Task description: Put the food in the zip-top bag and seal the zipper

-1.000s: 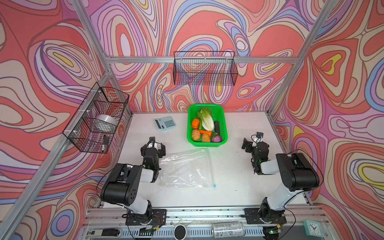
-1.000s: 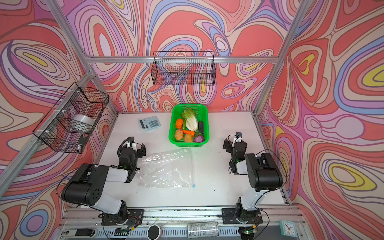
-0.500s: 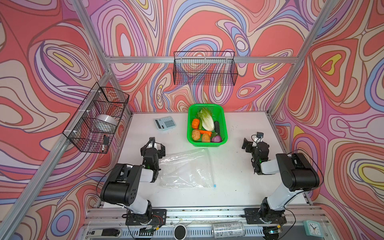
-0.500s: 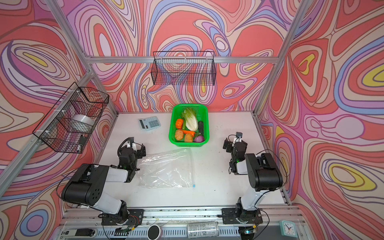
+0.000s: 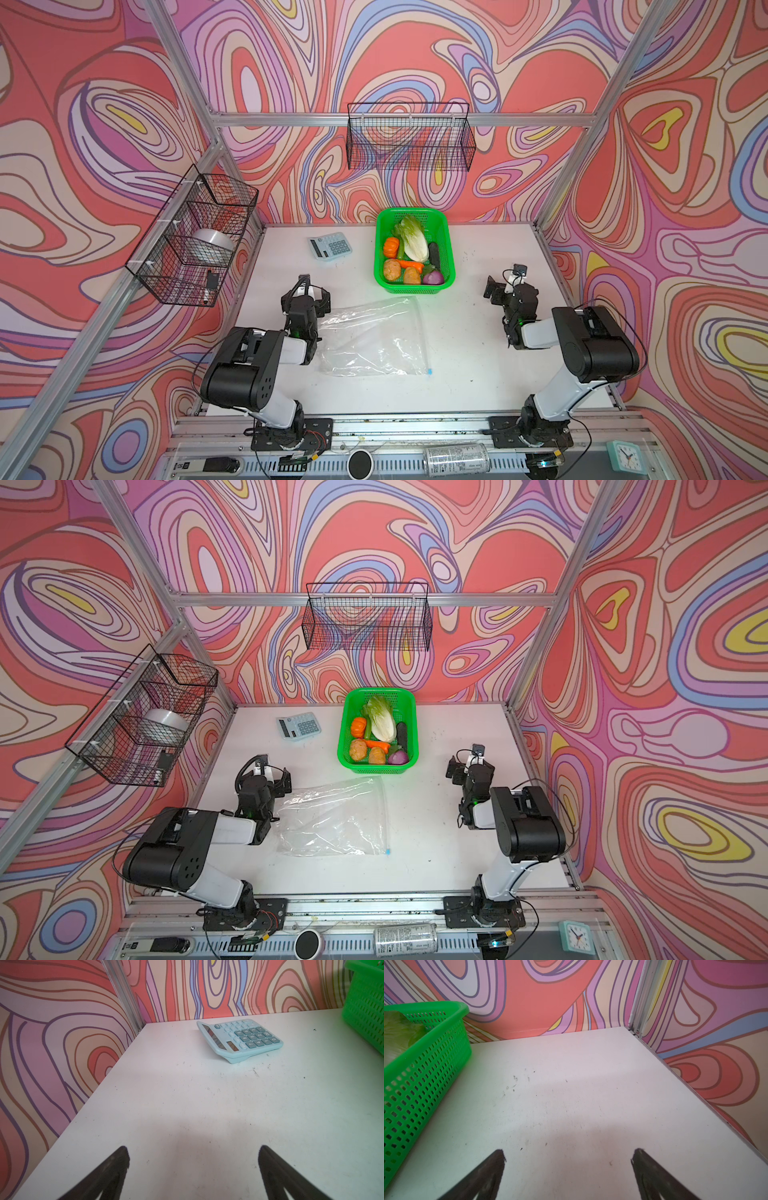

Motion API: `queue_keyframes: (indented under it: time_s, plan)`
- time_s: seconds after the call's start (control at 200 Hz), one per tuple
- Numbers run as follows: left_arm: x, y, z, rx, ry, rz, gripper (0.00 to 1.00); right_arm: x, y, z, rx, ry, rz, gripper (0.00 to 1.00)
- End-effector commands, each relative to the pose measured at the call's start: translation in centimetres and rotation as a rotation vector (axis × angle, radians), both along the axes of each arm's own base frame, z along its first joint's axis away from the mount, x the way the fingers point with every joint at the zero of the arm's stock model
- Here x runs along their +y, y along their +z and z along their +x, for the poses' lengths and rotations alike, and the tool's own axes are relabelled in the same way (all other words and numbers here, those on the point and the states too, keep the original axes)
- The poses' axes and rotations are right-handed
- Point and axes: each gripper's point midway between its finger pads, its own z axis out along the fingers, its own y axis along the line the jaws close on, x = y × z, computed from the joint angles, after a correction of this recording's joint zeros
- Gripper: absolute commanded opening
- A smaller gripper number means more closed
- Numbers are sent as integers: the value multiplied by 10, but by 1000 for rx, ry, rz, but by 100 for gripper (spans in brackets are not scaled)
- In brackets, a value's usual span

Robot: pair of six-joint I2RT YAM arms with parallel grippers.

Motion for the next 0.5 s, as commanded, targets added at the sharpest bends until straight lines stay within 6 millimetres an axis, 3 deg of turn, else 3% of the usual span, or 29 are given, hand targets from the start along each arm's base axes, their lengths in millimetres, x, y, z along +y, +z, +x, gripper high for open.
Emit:
queue_keyframes:
  time_s: [0.0,0.16,0.26,0.391,0.411,0.421,0.441,0.496]
  plan:
    - [1,9,0,-25,4,-13,100,0,16,2,-33,-6,-4,98]
    - [7,22,-7,-49,56,16,100,-6,41,1,-21,-43,-6,96]
    - [0,42,-5,-13,36,45,100,-7,57,2,38,-74,57,95]
    - [-3,85,-6,-29,56,-24,100,12,61,-2,175,-27,218,89]
    - [-3,82,-10,-6,58,-39,100,15,61,-4,195,-17,244,89]
    - [-5,95,-7,-28,56,-52,100,17,60,-5,205,-13,258,89]
    - [-6,104,-7,-33,59,-78,100,21,60,-6,222,-3,285,88]
    - [-12,113,-12,-9,52,-156,100,32,57,-13,281,18,358,85]
